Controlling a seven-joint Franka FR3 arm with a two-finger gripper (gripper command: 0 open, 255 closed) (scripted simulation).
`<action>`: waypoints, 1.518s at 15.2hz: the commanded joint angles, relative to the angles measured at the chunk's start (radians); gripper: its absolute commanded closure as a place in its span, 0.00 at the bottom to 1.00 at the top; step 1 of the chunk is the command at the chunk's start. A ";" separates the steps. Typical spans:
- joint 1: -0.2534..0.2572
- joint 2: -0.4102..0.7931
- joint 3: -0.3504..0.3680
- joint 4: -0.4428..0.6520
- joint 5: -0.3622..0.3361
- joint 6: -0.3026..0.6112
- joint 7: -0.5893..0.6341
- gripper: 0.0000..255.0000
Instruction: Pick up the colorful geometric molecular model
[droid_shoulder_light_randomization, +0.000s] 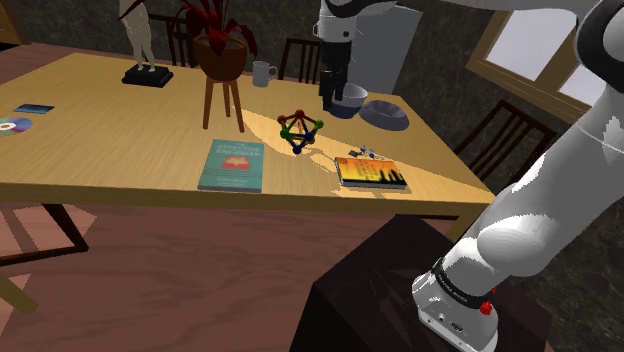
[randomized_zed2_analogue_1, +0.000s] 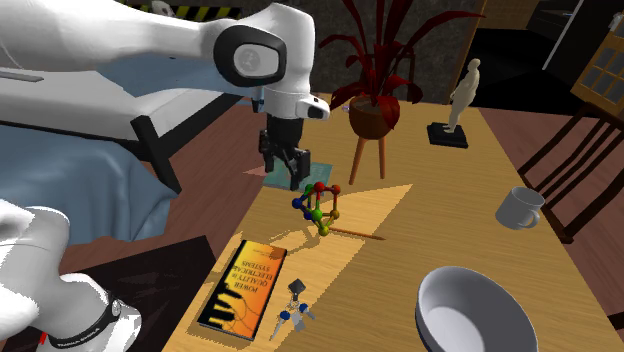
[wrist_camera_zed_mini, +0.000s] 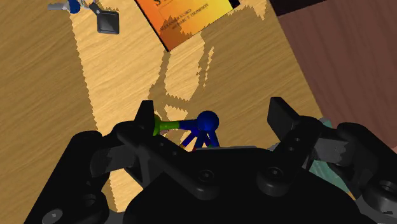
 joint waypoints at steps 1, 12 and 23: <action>0.004 0.101 0.003 0.091 -0.010 -0.007 -0.029 0.00; 0.023 0.414 0.019 0.379 -0.048 -0.037 -0.109 0.00; 0.022 0.420 0.018 0.342 -0.049 0.006 -0.105 1.00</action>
